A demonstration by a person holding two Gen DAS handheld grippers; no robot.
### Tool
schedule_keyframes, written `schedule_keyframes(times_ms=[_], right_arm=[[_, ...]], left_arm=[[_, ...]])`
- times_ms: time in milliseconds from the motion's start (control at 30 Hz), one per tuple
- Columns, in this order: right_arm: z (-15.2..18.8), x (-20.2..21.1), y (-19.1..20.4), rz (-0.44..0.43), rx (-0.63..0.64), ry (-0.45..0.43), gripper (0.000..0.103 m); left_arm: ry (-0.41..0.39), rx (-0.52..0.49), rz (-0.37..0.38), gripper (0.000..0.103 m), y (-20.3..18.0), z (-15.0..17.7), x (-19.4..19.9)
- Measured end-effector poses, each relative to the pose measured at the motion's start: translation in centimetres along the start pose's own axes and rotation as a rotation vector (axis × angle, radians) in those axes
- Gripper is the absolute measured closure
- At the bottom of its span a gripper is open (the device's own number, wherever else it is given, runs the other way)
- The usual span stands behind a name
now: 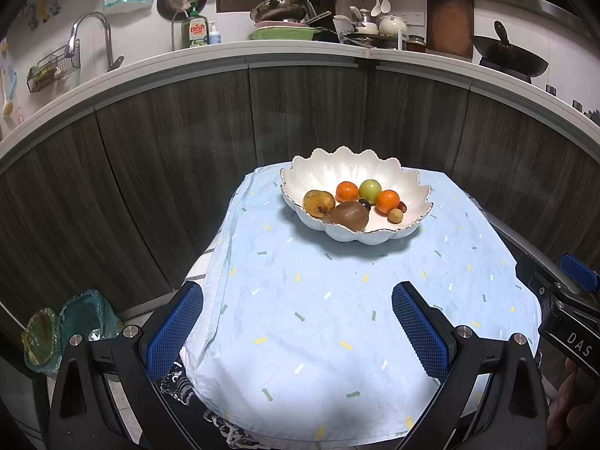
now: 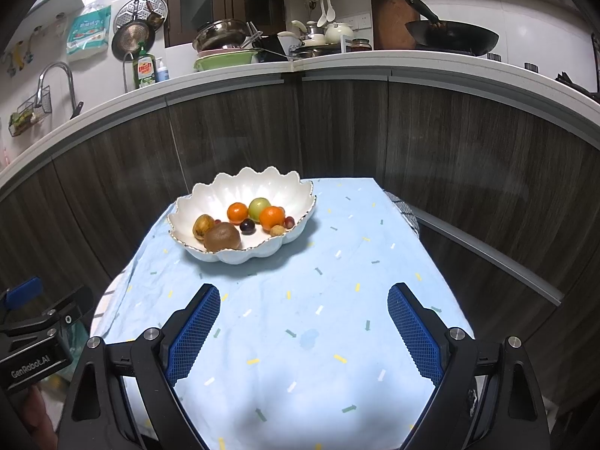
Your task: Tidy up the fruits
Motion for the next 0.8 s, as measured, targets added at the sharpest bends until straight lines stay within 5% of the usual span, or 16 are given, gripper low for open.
schedule_keyframes(times_ms=[800], right_arm=[[0.37,-0.14,0.32,-0.001,-0.008,-0.005,0.011]], left_arm=[[-0.009,-0.008,0.003,0.0,-0.26,0.01,0.13]])
Point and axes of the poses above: each gripper's, at about its wrist camera, not at the fingertips, and x roughly against the way its jaws point, y to its left, z to its underside, the point moved 8 cm from there along -x, roughly the way its jaws point, and after that the axes turned 4 degrees about -z, right-handed, at the moved point
